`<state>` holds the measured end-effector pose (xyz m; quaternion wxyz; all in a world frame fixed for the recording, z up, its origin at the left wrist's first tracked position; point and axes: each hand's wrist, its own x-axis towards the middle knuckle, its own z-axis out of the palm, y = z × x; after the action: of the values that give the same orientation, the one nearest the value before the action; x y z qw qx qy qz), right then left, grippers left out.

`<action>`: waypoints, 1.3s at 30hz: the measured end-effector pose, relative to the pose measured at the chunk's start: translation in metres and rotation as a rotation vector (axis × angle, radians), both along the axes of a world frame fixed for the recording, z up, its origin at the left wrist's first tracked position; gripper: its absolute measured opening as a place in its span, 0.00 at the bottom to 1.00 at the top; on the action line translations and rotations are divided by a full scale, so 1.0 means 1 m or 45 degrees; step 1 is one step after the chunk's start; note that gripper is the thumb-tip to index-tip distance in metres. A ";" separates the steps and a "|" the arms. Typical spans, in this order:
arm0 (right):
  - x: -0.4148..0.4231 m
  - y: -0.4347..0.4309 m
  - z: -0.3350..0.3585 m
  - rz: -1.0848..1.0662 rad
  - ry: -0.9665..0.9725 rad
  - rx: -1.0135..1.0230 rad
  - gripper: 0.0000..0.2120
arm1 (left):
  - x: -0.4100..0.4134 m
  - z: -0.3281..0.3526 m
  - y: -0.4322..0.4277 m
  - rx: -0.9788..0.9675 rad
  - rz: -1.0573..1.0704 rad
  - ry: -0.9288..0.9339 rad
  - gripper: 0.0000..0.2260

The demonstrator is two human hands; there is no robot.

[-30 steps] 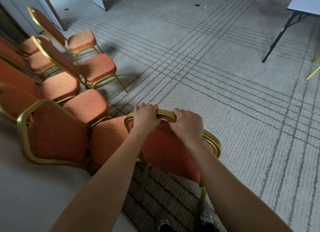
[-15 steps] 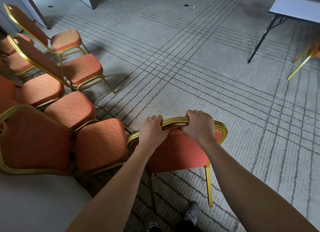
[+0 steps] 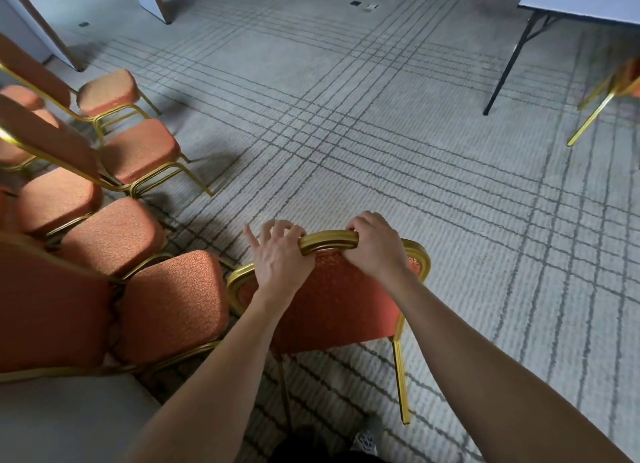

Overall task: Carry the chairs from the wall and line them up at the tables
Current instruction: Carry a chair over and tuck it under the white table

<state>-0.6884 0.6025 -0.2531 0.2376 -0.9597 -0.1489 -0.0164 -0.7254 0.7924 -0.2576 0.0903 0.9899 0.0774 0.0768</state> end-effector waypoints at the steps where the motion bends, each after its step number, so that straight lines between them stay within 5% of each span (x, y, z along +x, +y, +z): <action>1: 0.003 -0.002 -0.002 -0.016 -0.011 -0.014 0.14 | 0.002 0.001 -0.003 -0.004 -0.012 -0.003 0.10; 12: 0.052 0.013 -0.003 -0.146 -0.126 -0.108 0.14 | 0.051 0.023 0.001 -0.021 0.127 0.133 0.12; 18: 0.111 0.024 0.008 -0.150 0.008 -0.162 0.20 | 0.110 0.025 0.015 -0.098 0.109 0.173 0.13; 31: 0.191 -0.045 0.036 -0.579 -0.202 -0.258 0.20 | 0.251 0.065 -0.043 -0.107 -0.465 0.146 0.11; 39: 0.268 -0.123 0.050 -0.699 -0.098 -0.329 0.18 | 0.350 0.069 -0.123 -0.133 -0.611 0.092 0.12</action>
<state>-0.4201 0.4797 -0.2030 0.0944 -0.9851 0.1064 -0.0971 -0.3752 0.6697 -0.1886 0.1542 0.9760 -0.1530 0.0135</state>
